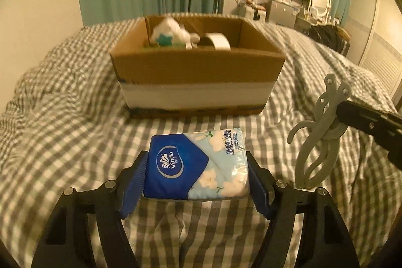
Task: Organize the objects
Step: 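Grasp the blue tissue pack with the left tool while the right tool grasps the grey clip, then place the tissue pack and grey clip into the cardboard box and release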
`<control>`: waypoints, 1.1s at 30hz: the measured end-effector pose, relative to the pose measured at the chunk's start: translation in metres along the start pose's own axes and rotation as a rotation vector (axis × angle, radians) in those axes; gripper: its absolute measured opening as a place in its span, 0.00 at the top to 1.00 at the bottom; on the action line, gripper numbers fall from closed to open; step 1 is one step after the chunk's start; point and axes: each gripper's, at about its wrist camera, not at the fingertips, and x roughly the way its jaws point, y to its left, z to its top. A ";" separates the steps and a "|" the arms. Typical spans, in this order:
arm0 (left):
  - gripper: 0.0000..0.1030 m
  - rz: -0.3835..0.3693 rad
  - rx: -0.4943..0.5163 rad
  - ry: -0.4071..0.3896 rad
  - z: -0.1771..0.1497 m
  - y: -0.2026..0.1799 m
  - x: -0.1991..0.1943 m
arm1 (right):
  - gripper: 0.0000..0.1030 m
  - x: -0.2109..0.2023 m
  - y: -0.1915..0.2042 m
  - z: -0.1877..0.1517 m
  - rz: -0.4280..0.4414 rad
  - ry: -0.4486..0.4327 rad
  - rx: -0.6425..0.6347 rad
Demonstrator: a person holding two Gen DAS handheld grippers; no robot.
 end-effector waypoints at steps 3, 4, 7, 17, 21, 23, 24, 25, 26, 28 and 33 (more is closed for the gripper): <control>0.28 0.002 0.001 -0.035 0.006 0.000 -0.016 | 0.92 -0.014 0.005 0.004 -0.008 -0.026 -0.015; 0.28 0.001 0.002 -0.045 0.008 0.000 -0.021 | 0.92 -0.018 0.007 0.005 -0.011 -0.034 -0.019; 0.28 -0.003 0.004 -0.080 0.017 0.000 -0.034 | 0.92 -0.031 0.011 0.012 -0.013 -0.061 -0.029; 0.28 0.035 0.042 -0.168 0.061 -0.006 -0.062 | 0.92 -0.060 0.023 0.064 -0.013 -0.162 -0.107; 0.28 0.044 0.051 -0.211 0.088 -0.007 -0.066 | 0.92 -0.065 0.028 0.093 -0.016 -0.200 -0.144; 0.28 0.047 0.054 -0.227 0.101 -0.006 -0.066 | 0.92 -0.065 0.028 0.108 -0.015 -0.216 -0.157; 0.28 0.045 0.051 -0.235 0.108 -0.005 -0.065 | 0.92 -0.064 0.028 0.114 -0.013 -0.222 -0.159; 0.28 0.046 0.048 -0.243 0.115 -0.003 -0.063 | 0.92 -0.063 0.027 0.118 -0.010 -0.226 -0.159; 0.28 0.050 0.045 -0.250 0.122 -0.001 -0.061 | 0.92 -0.061 0.026 0.124 -0.008 -0.231 -0.159; 0.28 0.051 0.038 -0.258 0.133 0.001 -0.056 | 0.92 -0.055 0.023 0.135 -0.004 -0.236 -0.157; 0.28 0.055 0.021 -0.242 0.155 0.007 -0.030 | 0.92 -0.025 0.017 0.158 0.000 -0.224 -0.151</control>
